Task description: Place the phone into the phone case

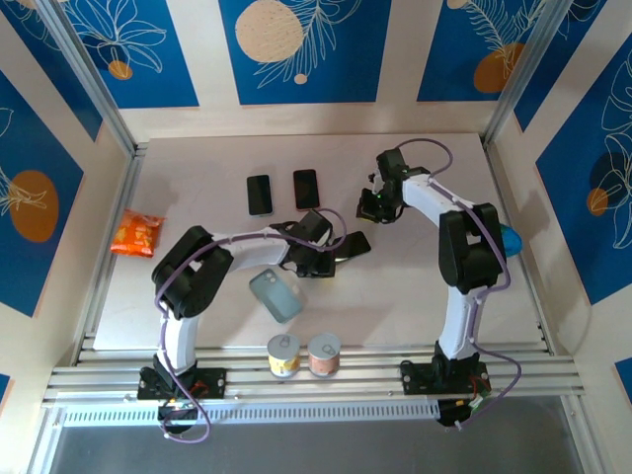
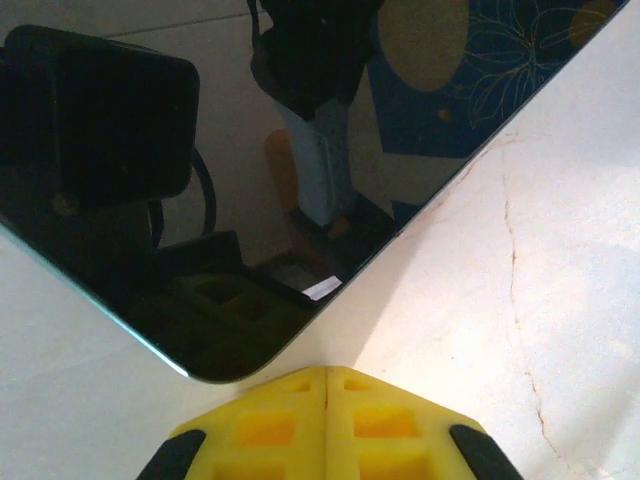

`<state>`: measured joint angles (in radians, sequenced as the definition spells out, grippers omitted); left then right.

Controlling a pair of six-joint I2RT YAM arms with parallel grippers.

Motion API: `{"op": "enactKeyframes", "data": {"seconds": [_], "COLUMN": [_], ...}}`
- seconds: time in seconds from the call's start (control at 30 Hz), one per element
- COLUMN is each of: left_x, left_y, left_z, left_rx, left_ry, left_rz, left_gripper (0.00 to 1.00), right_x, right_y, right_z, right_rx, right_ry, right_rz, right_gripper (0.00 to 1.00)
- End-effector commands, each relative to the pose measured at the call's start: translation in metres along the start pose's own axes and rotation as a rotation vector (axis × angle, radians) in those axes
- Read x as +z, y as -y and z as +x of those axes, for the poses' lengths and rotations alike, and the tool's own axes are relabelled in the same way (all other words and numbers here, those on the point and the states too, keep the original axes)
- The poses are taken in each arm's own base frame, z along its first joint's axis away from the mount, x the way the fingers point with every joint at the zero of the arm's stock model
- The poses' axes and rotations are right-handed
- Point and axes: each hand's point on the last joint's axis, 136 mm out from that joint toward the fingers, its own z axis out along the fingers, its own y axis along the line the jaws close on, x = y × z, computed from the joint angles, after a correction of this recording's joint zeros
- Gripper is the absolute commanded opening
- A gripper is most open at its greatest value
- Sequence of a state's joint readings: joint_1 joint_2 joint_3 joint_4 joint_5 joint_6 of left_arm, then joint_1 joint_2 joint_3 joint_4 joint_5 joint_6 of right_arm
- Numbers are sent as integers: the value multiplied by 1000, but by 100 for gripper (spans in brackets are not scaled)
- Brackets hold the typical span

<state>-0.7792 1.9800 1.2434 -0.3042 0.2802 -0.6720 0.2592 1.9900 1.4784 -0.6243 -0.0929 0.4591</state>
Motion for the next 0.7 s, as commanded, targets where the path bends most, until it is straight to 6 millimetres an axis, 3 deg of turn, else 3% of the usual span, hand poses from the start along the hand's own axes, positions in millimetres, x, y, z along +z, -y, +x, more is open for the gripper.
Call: {"op": "enactKeyframes", "data": {"seconds": [0.0, 0.13, 0.23, 0.47, 0.67], "left_x": [2, -1, -5, -5, -5], "left_y": [-42, -49, -55, -61, -68], "left_z": [-21, -34, -44, -62, -76], "left_rx": [-38, -46, -55, -65, -70], "left_ry": [48, 71, 86, 105, 118], "left_rz": [-128, -137, -144, -140, -143], "left_gripper": [5, 5, 5, 5, 5], "right_x": [8, 19, 23, 30, 39], "right_y": [-2, -2, 1, 4, 5], "right_z": [-1, -6, -6, 3, 26], "right_rx": [-61, -90, -101, -120, -151], "right_ry": [-29, -36, -45, -73, -120], "right_rz": [35, 45, 57, 65, 86], "right_gripper": [12, 29, 34, 39, 40]}}
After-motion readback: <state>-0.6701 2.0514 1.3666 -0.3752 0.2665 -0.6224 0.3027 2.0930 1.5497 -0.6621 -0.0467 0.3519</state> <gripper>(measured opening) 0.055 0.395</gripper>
